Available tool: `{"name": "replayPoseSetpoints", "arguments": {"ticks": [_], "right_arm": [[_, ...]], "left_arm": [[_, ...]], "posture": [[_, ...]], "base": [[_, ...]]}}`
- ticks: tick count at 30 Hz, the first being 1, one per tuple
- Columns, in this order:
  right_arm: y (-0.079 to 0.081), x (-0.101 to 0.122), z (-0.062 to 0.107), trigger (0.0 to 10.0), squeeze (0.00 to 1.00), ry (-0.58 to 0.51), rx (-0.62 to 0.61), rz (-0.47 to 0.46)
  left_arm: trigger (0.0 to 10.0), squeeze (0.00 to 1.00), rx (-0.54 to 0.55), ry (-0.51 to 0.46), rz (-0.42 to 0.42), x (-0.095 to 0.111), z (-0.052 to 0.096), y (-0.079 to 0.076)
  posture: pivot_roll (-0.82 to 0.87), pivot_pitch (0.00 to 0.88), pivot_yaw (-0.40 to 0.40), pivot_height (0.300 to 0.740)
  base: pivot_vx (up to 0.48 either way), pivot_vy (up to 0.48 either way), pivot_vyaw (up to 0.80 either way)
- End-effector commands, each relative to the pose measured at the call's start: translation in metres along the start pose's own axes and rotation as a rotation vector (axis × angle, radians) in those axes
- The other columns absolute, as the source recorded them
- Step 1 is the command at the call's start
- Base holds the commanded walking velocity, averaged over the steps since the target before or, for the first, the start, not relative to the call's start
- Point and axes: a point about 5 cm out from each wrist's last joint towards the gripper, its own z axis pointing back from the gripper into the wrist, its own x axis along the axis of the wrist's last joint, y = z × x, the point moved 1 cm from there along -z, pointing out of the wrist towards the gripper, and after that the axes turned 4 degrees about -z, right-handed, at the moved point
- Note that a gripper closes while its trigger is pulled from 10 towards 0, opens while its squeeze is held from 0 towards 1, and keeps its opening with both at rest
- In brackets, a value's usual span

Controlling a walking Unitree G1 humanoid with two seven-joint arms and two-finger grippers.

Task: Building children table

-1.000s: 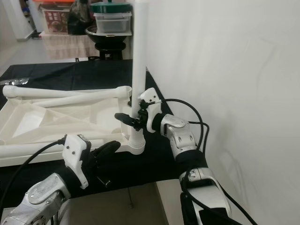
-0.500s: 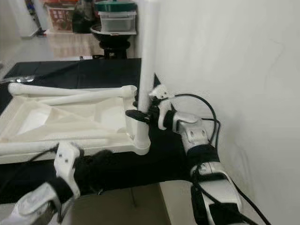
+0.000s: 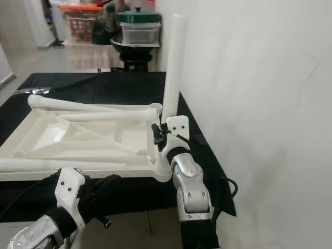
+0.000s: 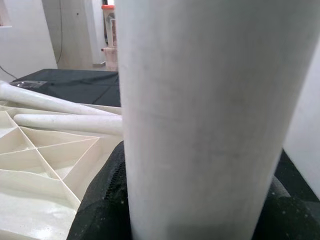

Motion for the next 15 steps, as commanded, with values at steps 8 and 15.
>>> {"name": "replayPoseSetpoints", "arguments": {"ticks": [8, 15], "right_arm": [[0.012, 0.008, -0.007, 10.0, 0.00, 0.033, 0.474, -0.009], [0.010, 0.001, -0.012, 10.0, 0.00, 0.101, 0.802, 0.082]], "left_arm": [[10.0, 0.00, 0.005, -0.022, 0.007, 0.006, 0.002, -0.006], [10.0, 0.00, -0.006, -0.049, 0.003, 0.012, -0.007, -0.005]], "posture": [[-0.01, 0.075, -0.052, 0.740], [0.00, 0.069, -0.069, 0.740]], "base": [[0.000, 0.000, 0.00], [0.000, 0.000, 0.00]]}}
